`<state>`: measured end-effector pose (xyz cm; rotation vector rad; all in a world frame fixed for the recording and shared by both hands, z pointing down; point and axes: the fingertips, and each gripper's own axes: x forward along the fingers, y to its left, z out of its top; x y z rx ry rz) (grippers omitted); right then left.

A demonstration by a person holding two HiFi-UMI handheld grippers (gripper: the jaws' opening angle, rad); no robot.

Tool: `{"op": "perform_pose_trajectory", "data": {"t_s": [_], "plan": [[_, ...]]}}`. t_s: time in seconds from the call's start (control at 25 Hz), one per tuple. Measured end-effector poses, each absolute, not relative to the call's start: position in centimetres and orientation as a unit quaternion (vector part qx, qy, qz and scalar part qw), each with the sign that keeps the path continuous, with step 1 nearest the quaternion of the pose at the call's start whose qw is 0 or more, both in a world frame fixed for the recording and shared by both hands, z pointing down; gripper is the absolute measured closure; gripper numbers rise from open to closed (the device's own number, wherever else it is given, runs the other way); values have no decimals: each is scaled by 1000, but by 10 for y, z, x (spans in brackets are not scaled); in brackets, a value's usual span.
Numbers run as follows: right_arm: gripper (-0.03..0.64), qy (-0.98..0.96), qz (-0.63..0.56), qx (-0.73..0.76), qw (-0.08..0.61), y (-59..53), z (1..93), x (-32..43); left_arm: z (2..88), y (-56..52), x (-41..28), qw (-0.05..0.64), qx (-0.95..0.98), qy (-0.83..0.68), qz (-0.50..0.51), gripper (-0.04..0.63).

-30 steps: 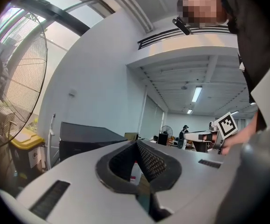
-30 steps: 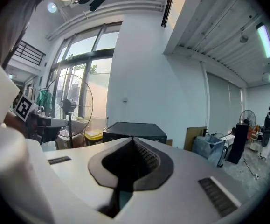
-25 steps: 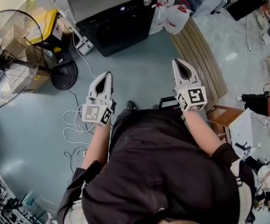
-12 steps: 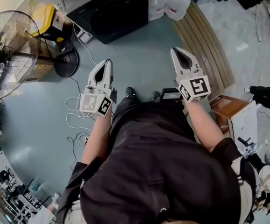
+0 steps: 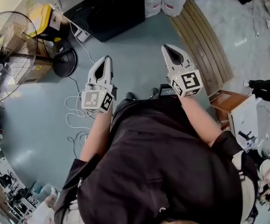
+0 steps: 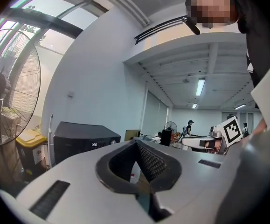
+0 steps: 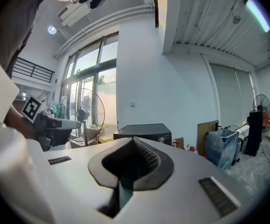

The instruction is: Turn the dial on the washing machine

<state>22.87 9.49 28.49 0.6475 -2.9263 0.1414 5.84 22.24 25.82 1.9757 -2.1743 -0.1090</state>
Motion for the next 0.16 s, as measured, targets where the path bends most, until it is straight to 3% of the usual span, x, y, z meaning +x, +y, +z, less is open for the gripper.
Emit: {"op": "perform_pose_trajectory", "data": {"t_s": [0.16], "plan": [[597, -972, 34, 216, 80, 90, 277, 218, 243, 224, 46, 83, 679, -728, -42, 581]]}}
